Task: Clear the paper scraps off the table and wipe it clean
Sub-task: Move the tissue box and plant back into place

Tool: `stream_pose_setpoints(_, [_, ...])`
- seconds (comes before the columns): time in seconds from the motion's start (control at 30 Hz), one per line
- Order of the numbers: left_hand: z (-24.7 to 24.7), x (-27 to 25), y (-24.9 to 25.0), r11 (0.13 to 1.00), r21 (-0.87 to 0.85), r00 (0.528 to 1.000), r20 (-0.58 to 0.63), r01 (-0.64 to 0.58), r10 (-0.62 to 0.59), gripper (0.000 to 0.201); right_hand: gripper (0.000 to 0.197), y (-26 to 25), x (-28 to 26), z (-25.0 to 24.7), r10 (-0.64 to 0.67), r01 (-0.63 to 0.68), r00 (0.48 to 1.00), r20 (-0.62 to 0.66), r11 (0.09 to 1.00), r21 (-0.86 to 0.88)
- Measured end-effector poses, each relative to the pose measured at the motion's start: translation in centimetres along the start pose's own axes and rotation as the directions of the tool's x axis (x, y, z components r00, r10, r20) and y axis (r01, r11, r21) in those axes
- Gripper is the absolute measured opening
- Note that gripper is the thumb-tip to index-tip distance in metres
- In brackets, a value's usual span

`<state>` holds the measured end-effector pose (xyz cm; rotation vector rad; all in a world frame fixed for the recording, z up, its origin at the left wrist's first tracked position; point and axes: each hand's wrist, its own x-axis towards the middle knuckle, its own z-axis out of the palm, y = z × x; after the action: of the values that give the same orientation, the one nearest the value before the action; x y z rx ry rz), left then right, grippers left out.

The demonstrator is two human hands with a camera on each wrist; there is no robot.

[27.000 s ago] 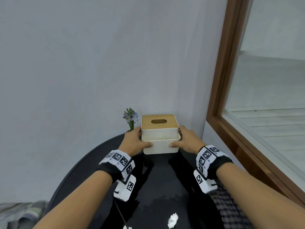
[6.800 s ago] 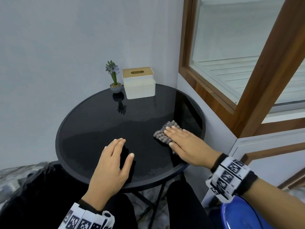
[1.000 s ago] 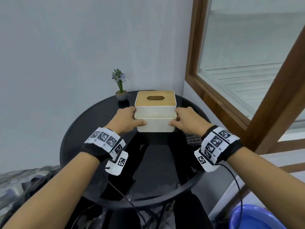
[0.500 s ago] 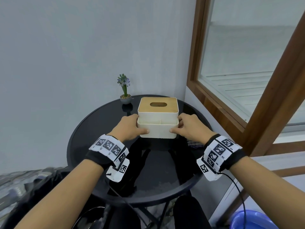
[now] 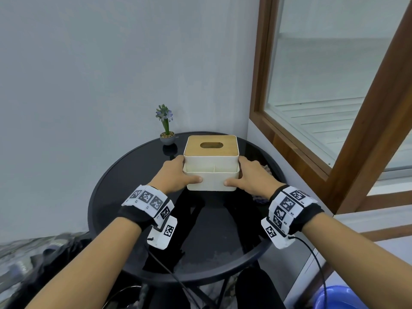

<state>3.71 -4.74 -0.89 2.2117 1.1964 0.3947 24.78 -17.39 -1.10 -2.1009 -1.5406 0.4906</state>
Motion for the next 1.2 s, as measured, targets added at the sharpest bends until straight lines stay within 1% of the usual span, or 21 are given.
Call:
stream_pose_setpoints(0.33, [-0.2, -0.5, 0.0, 0.999, 0.038, 1.000, 0.014, 0.022, -0.022, 0.078, 0.076, 0.1, -0.6, 0.5, -0.009, 0.009, 1.000, 0.005, 1.000, -0.006])
stream_pose_setpoints(0.43, [-0.4, -0.6, -0.1, 0.999, 0.025, 0.999, 0.028, 0.025, -0.026, 0.080, 0.075, 0.3, -0.7, 0.5, -0.011, 0.011, 1.000, 0.022, 1.000, -0.009])
stream_pose_setpoints(0.53, [-0.6, -0.9, 0.0, 1.000, -0.026, 0.999, 0.041, 0.007, -0.006, 0.082, 0.075, 0.6, -0.8, 0.4, -0.014, 0.014, 1.000, 0.023, 1.000, -0.003])
stream_pose_setpoints(0.6, [-0.8, -1.1, 0.2, 0.997, -0.071, 0.999, 0.039, -0.015, 0.018, 0.090, 0.080, 0.7, -0.9, 0.3, -0.016, 0.015, 1.000, 0.011, 1.000, 0.012])
stream_pose_setpoints(0.67, [-1.0, -1.1, 0.3, 0.995, -0.094, 0.999, 0.043, -0.028, 0.032, 0.103, 0.087, 0.7, -0.8, 0.3, -0.031, 0.031, 0.999, 0.006, 0.998, 0.046])
stream_pose_setpoints(0.7, [-1.1, -1.1, 0.4, 0.995, -0.096, 0.998, 0.053, -0.032, 0.037, 0.104, 0.089, 0.6, -0.7, 0.3, -0.040, 0.040, 0.999, 0.010, 0.998, 0.057])
stream_pose_setpoints(0.83, [-1.1, -1.0, 0.3, 0.993, -0.111, 0.996, 0.081, -0.035, 0.044, 0.096, 0.092, 0.3, -0.3, 0.2, -0.045, 0.044, 0.999, 0.014, 0.997, 0.056])
stream_pose_setpoints(0.93, [-0.8, -0.9, 0.3, 0.995, -0.092, 0.997, 0.068, -0.030, 0.037, 0.092, 0.097, 0.3, 0.1, 0.3, -0.045, 0.044, 0.999, 0.017, 0.998, 0.041])
stream_pose_setpoints(1.03, [-0.5, -0.6, 0.3, 0.999, -0.047, 0.998, 0.057, -0.019, 0.021, 0.092, 0.101, 0.5, 0.8, 0.2, -0.048, 0.046, 0.998, 0.028, 0.997, 0.061])
stream_pose_setpoints(1.2, [0.1, -0.2, 0.3, 1.000, 0.015, 1.000, 0.019, -0.010, 0.010, 0.088, 0.099, 0.8, 1.9, -0.8, -0.066, 0.059, 0.996, 0.063, 0.994, 0.095])
